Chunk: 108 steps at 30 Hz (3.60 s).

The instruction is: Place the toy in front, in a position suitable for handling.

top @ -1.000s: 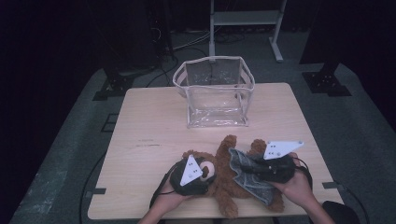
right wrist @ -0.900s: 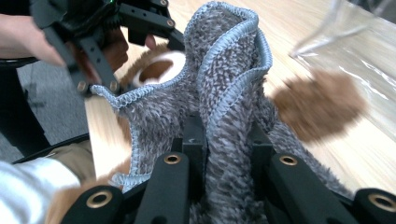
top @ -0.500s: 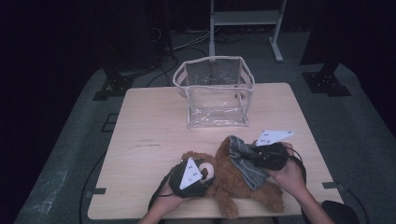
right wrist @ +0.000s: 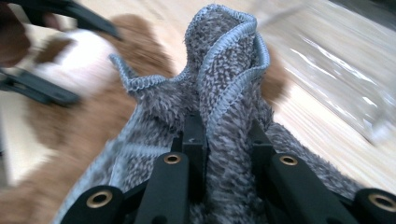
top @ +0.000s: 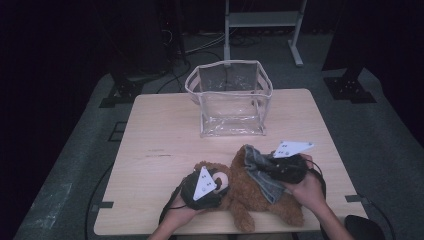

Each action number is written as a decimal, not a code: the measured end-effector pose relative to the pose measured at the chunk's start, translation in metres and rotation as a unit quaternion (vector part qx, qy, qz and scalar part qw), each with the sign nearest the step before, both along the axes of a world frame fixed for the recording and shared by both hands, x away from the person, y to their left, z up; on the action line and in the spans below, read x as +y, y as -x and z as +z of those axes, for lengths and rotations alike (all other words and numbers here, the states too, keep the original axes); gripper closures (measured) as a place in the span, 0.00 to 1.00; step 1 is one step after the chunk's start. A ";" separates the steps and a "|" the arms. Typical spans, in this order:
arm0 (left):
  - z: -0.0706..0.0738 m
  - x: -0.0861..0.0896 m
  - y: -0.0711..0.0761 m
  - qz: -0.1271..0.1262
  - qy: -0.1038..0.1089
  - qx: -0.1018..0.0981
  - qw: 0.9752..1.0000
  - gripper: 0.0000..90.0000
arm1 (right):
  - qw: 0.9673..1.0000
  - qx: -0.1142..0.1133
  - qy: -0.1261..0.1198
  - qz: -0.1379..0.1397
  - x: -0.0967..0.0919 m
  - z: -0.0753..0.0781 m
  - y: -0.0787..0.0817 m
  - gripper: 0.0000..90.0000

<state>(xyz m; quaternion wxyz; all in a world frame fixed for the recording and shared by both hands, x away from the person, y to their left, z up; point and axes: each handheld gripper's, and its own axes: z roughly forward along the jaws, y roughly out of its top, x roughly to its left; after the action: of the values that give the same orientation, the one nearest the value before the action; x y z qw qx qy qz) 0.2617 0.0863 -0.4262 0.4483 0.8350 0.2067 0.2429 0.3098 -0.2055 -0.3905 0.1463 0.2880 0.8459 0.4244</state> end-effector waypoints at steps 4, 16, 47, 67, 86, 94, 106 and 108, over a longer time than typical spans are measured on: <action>0.000 0.005 -0.004 0.015 -0.006 -0.007 1.000 0.38 | 0.999 0.011 -0.014 -0.041 -0.027 -0.003 -0.004 0.84; 0.000 0.021 -0.010 0.046 -0.020 -0.018 0.999 0.38 | 0.998 0.046 -0.030 0.010 -0.022 -0.020 0.000 0.84; 0.000 0.023 -0.005 0.039 -0.014 0.010 0.999 0.37 | 0.996 0.072 -0.031 0.047 -0.027 -0.027 0.031 0.83; 0.000 0.023 -0.004 0.032 -0.015 0.009 0.999 0.37 | 0.993 0.089 -0.040 0.060 -0.030 -0.030 0.040 0.83; -0.001 0.022 -0.003 0.020 -0.024 0.000 1.000 0.36 | 0.997 0.034 -0.047 0.044 -0.013 -0.008 0.019 0.82; -0.002 0.020 -0.001 0.016 -0.030 -0.009 0.999 0.35 | 0.998 0.037 -0.048 -0.004 -0.031 -0.011 -0.003 0.83; -0.003 0.016 0.002 0.009 -0.039 -0.023 0.999 0.35 | 0.999 0.006 -0.003 0.034 0.005 0.021 -0.017 0.83; -0.003 0.016 0.003 0.008 -0.042 -0.025 0.999 0.35 | 0.999 0.011 0.013 0.037 0.013 0.017 -0.025 0.83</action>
<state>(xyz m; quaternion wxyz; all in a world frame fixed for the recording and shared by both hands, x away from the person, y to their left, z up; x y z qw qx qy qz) 0.2586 0.1027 -0.4291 0.4161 0.8450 0.1916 0.2758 0.3343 -0.1923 -0.3738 0.1247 0.2588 0.8632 0.4152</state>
